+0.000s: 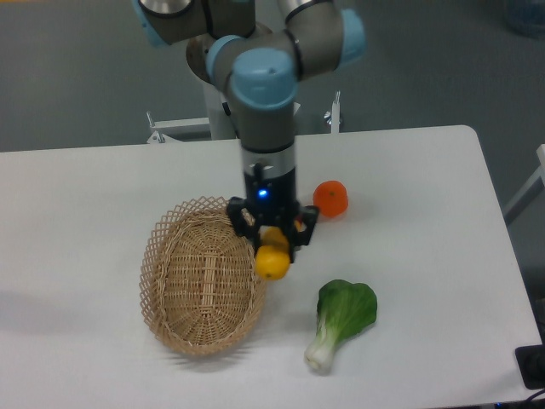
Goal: Place the mango in the basket
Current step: 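Carry the mango over the wicker basket and lower it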
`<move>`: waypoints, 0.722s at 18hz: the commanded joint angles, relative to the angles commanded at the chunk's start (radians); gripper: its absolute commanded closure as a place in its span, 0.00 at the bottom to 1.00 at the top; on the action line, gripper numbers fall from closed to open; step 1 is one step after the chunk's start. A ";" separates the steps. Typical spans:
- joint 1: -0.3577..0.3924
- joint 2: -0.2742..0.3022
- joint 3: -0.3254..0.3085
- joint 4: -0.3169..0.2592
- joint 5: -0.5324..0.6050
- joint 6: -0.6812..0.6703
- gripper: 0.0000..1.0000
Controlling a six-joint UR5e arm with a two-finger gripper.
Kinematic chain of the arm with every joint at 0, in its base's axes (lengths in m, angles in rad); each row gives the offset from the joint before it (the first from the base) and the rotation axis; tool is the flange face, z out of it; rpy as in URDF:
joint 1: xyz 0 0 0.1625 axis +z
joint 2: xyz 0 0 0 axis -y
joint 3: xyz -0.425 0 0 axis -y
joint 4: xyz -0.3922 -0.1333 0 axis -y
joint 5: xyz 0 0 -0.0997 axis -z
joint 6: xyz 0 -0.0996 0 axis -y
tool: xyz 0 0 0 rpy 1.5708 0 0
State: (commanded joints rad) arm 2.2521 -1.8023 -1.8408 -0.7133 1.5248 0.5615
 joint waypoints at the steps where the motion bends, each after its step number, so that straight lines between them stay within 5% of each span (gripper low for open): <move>1: -0.018 -0.020 0.002 0.002 0.006 -0.002 0.50; 6: -0.109 -0.103 0.009 0.005 0.074 0.002 0.50; 13: -0.157 -0.149 0.003 0.005 0.077 0.002 0.50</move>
State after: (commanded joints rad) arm 2.0954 -1.9512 -1.8377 -0.7087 1.6015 0.5630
